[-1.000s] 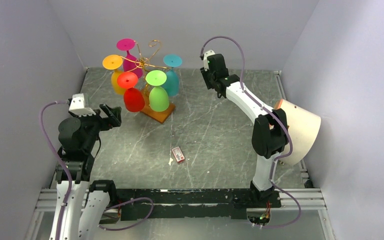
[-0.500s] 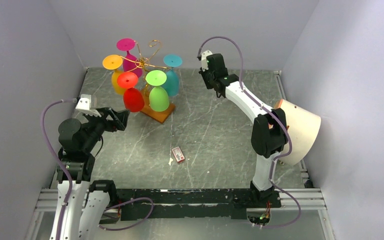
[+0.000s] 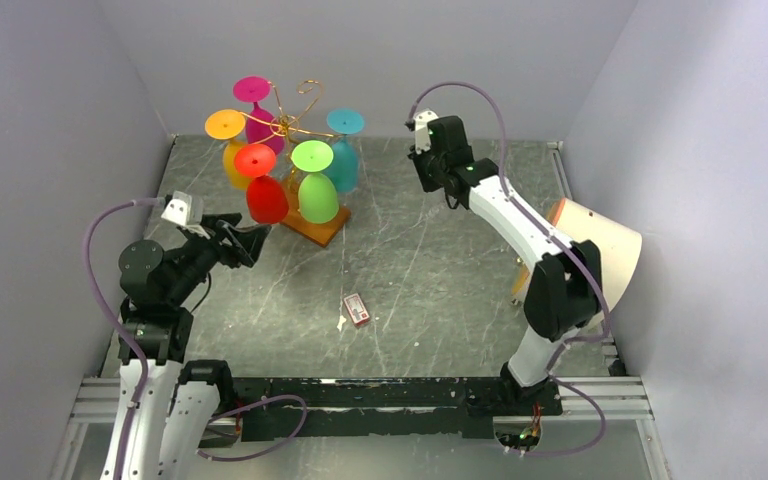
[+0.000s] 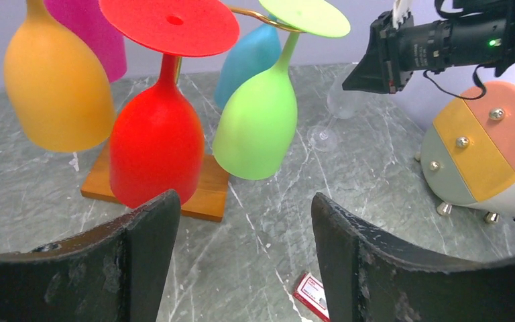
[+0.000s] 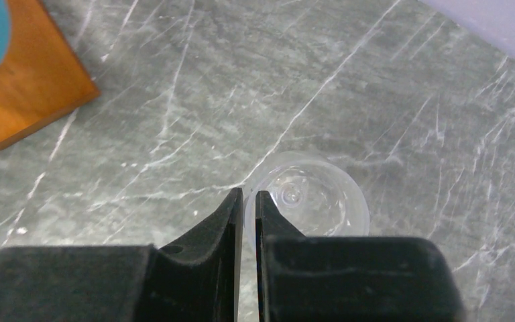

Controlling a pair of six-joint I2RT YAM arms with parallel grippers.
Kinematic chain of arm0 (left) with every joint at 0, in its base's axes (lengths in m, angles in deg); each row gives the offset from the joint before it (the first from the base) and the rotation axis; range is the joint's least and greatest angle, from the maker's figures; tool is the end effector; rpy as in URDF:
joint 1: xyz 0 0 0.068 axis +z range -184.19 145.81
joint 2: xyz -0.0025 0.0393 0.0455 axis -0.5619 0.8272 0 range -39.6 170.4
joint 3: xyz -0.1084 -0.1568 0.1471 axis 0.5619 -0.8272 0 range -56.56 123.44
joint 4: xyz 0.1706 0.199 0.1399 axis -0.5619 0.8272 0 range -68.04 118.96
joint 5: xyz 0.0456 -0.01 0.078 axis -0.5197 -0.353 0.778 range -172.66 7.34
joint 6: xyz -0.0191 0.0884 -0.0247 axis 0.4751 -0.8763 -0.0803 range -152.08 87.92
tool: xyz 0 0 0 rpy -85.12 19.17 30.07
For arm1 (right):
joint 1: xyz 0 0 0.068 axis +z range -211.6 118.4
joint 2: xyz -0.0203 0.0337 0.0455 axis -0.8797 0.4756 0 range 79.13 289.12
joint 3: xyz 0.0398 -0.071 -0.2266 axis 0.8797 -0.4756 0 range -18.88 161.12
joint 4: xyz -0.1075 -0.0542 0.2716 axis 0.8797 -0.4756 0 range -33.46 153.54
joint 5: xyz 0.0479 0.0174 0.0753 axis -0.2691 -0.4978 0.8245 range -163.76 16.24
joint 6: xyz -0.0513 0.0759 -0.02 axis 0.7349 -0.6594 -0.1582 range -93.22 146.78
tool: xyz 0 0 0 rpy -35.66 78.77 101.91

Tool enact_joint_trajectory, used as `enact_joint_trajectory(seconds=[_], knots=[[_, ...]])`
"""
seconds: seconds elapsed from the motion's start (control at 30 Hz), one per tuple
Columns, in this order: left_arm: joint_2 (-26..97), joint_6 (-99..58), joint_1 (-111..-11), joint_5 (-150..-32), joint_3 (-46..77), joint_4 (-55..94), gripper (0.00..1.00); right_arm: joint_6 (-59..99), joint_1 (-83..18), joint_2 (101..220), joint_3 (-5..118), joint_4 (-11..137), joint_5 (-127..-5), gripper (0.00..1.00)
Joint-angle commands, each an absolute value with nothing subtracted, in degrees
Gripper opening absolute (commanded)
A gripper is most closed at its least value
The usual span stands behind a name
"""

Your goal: Place the wine glass upside down on the wine glass rack

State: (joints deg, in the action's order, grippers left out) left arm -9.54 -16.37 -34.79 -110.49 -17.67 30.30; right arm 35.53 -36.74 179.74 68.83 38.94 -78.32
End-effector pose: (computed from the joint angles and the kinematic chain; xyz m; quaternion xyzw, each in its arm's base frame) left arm 0.2388 -0.0420 0.3331 0.0795 0.6999 -0.2654 0.6583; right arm 0.4357 0.1946 0.2393 -0.2423 0.8630 0.0266 0.4425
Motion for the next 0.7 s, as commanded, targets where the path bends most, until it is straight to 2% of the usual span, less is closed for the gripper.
enact_joint_trajectory(seconds=[0.0,0.2,0.33,0.47,0.67], knots=[[-9.88,-16.06,-35.15,-115.06,-19.66,24.44,0.74,32.58,-36.82,172.61,65.77,39.87,-75.18,0.00],[-9.70,-17.02,-35.15,-119.65,-21.98,18.08,0.64,28.10,-36.73,162.83,58.58,40.82,-70.04,0.00],[-7.98,-16.87,-35.37,-122.80,-23.03,14.08,0.60,24.35,-36.64,155.55,52.32,43.29,-63.50,0.00],[-7.09,-16.94,-35.79,-129.17,-25.34,6.23,0.60,20.07,-36.68,148.29,46.45,47.47,-54.36,0.00],[-6.42,-18.27,-36.83,-136.42,-26.31,-0.75,0.65,13.73,-36.64,138.78,40.21,53.90,-40.86,0.00]])
